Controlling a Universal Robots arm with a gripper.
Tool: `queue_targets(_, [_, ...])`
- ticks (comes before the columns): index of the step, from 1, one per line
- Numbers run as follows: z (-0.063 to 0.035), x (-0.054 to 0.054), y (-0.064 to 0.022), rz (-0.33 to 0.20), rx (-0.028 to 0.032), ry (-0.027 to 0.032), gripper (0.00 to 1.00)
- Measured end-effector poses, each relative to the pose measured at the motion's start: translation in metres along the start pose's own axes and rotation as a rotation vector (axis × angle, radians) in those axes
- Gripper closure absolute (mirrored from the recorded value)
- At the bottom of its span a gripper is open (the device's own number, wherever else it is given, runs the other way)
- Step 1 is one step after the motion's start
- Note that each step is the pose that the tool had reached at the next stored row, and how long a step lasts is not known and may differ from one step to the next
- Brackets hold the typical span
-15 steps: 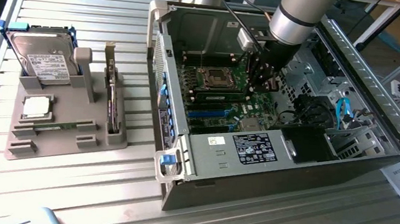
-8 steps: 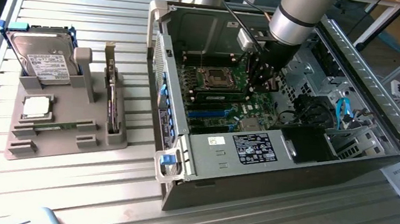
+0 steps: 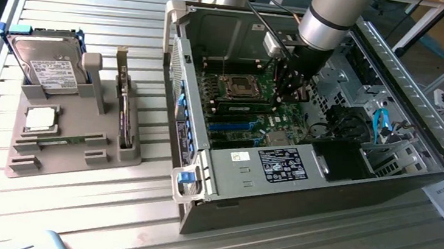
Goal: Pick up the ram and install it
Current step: 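Press down the ram until it locks into place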
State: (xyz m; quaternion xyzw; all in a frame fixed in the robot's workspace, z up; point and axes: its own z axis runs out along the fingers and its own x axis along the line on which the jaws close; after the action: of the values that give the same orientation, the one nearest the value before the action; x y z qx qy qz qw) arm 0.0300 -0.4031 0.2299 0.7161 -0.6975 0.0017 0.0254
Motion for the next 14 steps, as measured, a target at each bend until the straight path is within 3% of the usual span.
queue_targets(14, [-0.0146,0.001,0.0005,0.000,0.0000,-0.0001,0.90])
